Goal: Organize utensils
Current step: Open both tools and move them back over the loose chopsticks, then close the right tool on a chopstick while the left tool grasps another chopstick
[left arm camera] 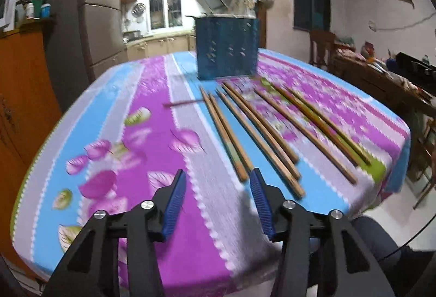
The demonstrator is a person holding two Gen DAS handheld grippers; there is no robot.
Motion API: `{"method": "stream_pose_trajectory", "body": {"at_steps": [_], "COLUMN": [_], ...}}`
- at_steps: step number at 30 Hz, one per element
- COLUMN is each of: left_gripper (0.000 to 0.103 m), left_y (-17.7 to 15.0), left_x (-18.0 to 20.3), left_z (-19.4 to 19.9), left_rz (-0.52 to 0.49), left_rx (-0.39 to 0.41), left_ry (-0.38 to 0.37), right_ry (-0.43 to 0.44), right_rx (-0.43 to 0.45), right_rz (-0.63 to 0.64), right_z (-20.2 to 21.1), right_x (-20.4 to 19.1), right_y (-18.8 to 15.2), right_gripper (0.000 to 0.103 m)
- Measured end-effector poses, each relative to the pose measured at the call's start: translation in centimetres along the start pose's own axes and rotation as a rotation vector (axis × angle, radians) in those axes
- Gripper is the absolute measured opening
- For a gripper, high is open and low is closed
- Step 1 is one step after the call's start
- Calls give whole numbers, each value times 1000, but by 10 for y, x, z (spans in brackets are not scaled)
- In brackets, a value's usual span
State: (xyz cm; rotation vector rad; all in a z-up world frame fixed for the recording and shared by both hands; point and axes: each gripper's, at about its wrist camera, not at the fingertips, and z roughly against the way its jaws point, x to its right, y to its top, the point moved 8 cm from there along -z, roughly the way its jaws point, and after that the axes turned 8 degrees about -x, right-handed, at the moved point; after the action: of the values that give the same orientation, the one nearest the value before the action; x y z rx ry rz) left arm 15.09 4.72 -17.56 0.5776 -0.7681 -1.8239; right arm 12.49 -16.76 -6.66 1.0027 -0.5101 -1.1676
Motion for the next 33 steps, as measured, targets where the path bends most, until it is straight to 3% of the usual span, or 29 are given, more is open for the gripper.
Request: {"method": "stream_pose_trajectory", "body": {"at_steps": [8, 13, 18, 22, 27, 33], "left_gripper": [44, 44, 44, 38, 19, 19], "left_y": [1, 7, 6, 8, 11, 11], "left_x": [3, -13, -7, -2, -5, -5], "left_z": [-11, -15, -10, -16, -21, -20], "left_rz": [-32, 9, -8, -26, -26, -18], "left_rx": [-21, -9, 9, 28, 59, 72], "left_ry": [17, 106, 68, 66, 58, 47], "right_ry": [-26, -32, -27, -33, -26, -68], "right_rx": [-15, -6, 2, -7, -114, -150], "right_rz": [-31, -29, -21, -9, -15, 4], "right_z": [-1, 2, 4, -1, -26, -42], "right_x": [9, 9, 4, -6, -20, -31], "right_y": [-16, -14, -20, -39, -82, -101], "right_gripper": [70, 70, 70, 42, 31, 22]}}
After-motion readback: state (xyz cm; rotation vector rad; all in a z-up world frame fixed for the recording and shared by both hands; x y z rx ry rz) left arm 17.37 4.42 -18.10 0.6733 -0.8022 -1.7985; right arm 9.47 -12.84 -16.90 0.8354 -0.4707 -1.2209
